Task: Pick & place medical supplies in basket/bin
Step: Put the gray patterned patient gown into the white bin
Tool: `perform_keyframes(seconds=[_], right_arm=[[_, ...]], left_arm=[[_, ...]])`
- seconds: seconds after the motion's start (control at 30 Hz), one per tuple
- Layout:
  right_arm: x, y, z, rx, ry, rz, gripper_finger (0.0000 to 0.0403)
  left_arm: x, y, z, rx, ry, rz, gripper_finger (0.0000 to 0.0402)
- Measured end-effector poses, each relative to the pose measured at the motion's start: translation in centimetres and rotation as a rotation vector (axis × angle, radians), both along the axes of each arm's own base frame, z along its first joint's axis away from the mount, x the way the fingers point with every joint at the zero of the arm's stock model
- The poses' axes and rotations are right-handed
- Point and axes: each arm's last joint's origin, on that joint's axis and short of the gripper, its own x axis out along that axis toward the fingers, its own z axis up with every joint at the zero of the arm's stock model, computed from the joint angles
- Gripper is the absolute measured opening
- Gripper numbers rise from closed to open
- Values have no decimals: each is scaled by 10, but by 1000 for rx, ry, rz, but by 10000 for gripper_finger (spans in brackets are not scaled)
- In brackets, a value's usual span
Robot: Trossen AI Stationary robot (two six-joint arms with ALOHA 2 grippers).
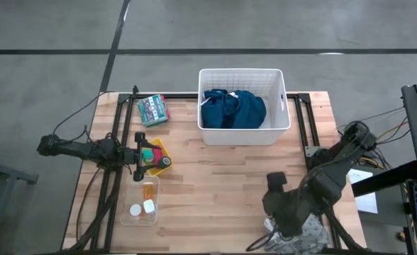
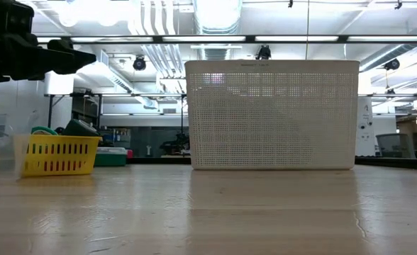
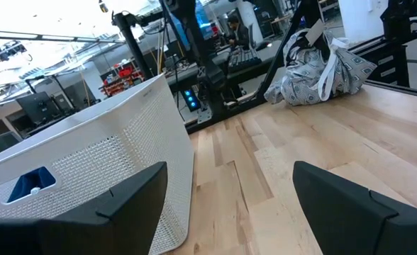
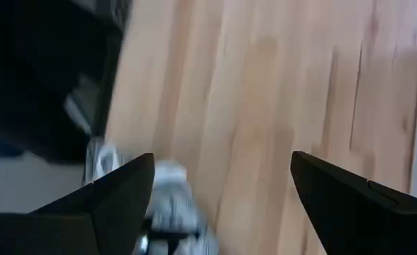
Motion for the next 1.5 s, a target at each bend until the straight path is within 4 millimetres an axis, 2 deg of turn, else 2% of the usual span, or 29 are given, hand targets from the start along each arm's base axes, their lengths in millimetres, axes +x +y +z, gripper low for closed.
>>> perform_keyframes(seconds=[0.13, 0.3, 0.43, 0.57, 0.73, 0.87, 1.33, 1.5], right_arm=[[1, 15, 4, -31, 120, -14, 327], [-2, 38, 14, 33, 219, 0, 326], [-10, 59, 17, 41, 244, 55, 326], [-27, 76, 11, 13, 260, 124, 326], [-44, 97, -12, -63, 312, 190, 326], [-53, 104, -29, -120, 347, 210, 327], [-60, 97, -85, -318, 450, 199, 334], [-59, 98, -104, -303, 445, 201, 336]], left_arm=[[0, 0, 0, 0, 0, 0, 310], [0, 0, 0, 0, 0, 0, 310], [0, 0, 0, 0, 0, 1, 311], [0, 0, 0, 0, 0, 1, 310], [0, 0, 0, 0, 0, 1, 310], [0, 0, 0, 0, 0, 1, 310], [0, 0, 0, 0, 0, 1, 310], [0, 0, 0, 0, 0, 1, 310]])
